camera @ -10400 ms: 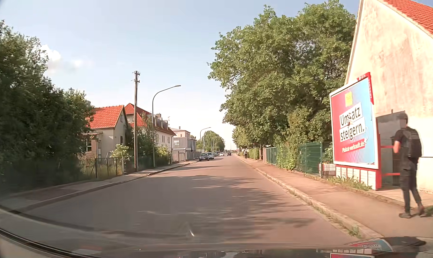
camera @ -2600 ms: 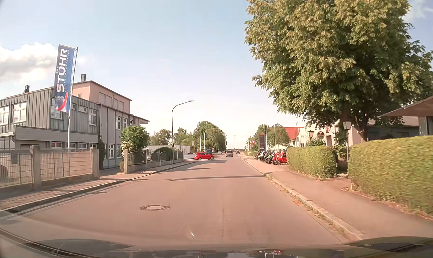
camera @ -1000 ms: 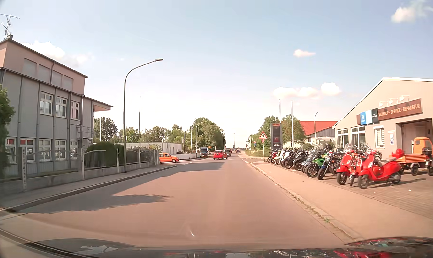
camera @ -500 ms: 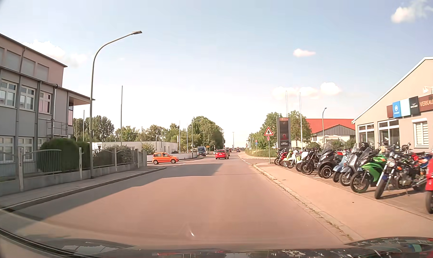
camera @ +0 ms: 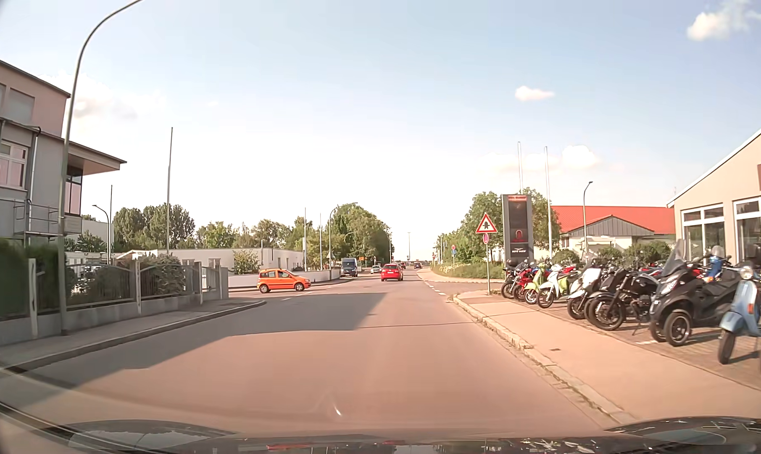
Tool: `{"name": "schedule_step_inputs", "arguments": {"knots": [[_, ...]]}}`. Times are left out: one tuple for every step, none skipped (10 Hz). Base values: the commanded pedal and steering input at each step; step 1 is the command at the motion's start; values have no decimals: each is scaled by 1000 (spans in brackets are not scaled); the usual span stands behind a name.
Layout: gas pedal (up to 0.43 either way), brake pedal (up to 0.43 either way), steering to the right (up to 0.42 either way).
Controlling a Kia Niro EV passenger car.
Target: Follow the waypoints while adhering to traffic rules and regulations
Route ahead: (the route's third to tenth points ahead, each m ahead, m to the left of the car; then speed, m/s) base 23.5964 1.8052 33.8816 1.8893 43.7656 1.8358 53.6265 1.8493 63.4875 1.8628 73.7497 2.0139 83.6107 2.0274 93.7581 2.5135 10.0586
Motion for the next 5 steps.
{"name": "schedule_step_inputs", "arguments": {"knots": [[28, 12, 3], [39, 12, 3], [39, 12, 2], [39, 12, 1], [39, 12, 1]]}}
